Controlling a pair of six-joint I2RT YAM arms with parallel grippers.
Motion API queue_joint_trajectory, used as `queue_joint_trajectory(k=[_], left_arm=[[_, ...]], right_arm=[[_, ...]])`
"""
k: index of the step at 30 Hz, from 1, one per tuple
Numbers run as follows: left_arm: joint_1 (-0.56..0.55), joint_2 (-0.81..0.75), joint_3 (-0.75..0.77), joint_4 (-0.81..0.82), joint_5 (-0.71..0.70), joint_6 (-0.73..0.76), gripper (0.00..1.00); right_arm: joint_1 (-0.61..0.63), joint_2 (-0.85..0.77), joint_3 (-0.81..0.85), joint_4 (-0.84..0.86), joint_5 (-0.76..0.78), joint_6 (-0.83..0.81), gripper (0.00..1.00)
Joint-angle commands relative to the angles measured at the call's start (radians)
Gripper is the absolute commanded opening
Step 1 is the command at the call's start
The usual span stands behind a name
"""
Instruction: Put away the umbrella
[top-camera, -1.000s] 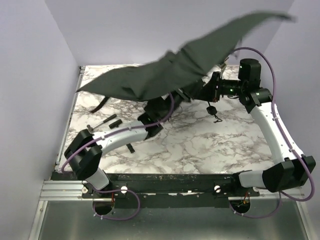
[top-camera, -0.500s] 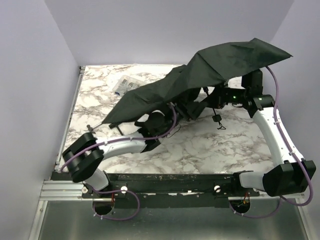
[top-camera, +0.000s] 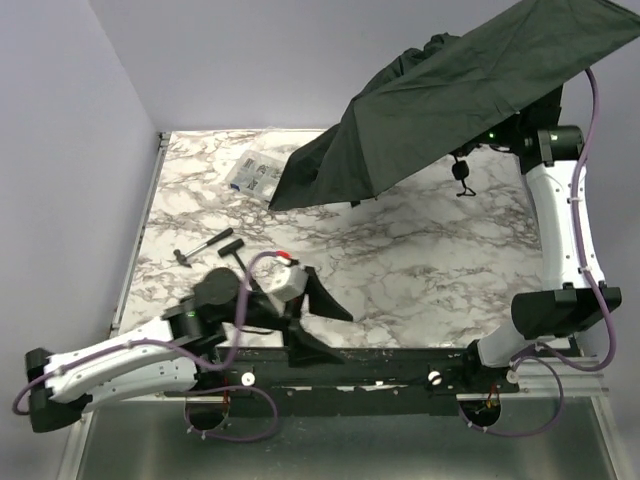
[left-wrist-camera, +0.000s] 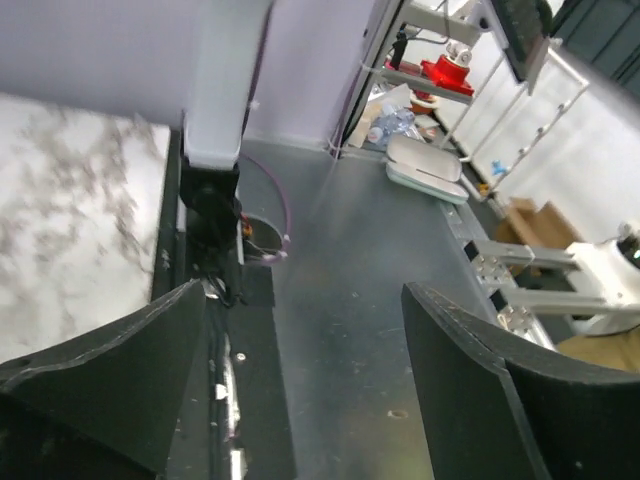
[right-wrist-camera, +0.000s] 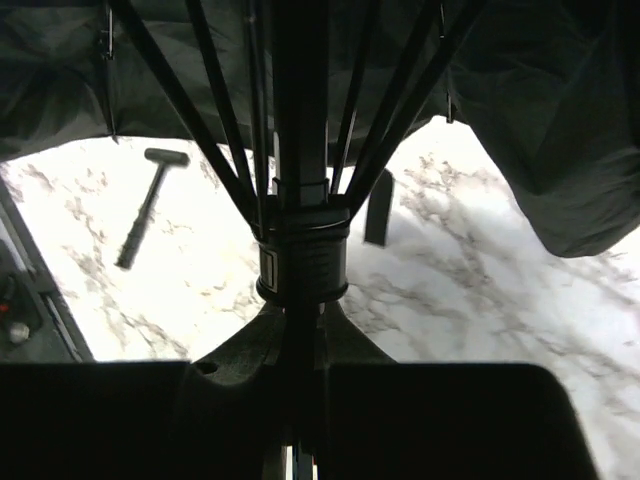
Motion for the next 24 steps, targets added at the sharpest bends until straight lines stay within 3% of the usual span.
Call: queue_joint_trajectory(k=[1,3,6,14,18,24], left_arm=[[0.023,-0.214,0.265,-0.625,-0.003,0.411,0.84],[0.069,-0.241,0.362,-0.779,-0.067,0.501,0.85],[0.190,-0.271,0.435,-0.857,-0.090,0.581,0.85],[0.469,-0.301,0.382,-0.728,-0.093,0.595,0.87],[0.514,-0.273,0.355,-0.704,-0.084,0.582,0.86],[0.529,-0.311,0.231,-0.633,-0.081,0.567,0.86]], right_arm=[[0.011,0.075,0.257,-0.276,0.003,-0.201,0.00],[0.012,0.088,0.336,-0.336,0.022,-0.235,0.00],[0.012,0.058,0.333,-0.350,0.042,-0.273,0.00],[0.017,0.045,0.355,-0.527,0.099,-0.495,0.00],[0.017,0.032,0.381,-0.617,0.178,-0.601,0.00],[0.017,-0.054,0.310,-0.619,0.258,-0.666,0.00]])
